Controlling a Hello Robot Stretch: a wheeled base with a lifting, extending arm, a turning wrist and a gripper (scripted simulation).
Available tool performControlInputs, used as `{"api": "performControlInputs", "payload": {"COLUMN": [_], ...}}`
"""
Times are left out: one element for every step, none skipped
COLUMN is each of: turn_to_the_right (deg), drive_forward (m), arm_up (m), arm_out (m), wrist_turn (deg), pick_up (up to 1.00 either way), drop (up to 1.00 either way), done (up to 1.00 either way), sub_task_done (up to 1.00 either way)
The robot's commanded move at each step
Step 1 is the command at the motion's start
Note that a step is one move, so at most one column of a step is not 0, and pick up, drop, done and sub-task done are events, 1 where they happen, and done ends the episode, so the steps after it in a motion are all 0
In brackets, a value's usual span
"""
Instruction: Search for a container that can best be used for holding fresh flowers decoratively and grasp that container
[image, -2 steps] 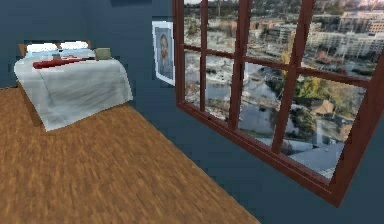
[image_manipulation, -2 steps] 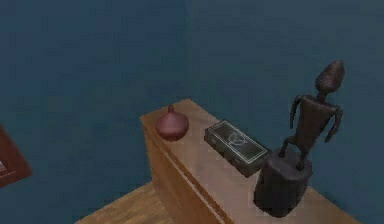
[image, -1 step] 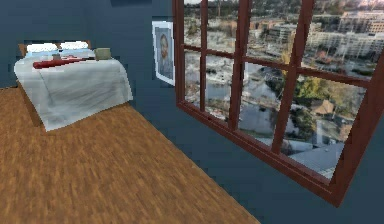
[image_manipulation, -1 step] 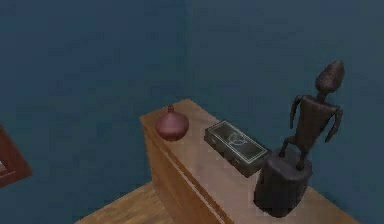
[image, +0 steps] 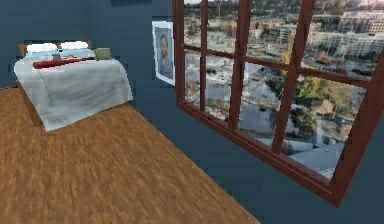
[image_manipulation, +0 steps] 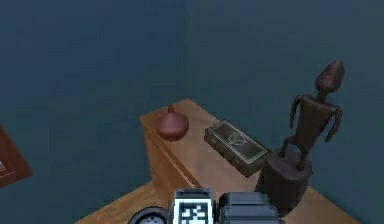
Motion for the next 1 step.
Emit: {"api": "performControlInputs", "payload": {"turn_to_the_right": [0.0], "drive_forward": [0.00], "arm_up": [0.00], "arm_out": [0.48], "wrist_turn": [0.0], "pick_up": [0.00], "drop": [0.00], "done": [0.00], "sub_task_done": [0.00]}}
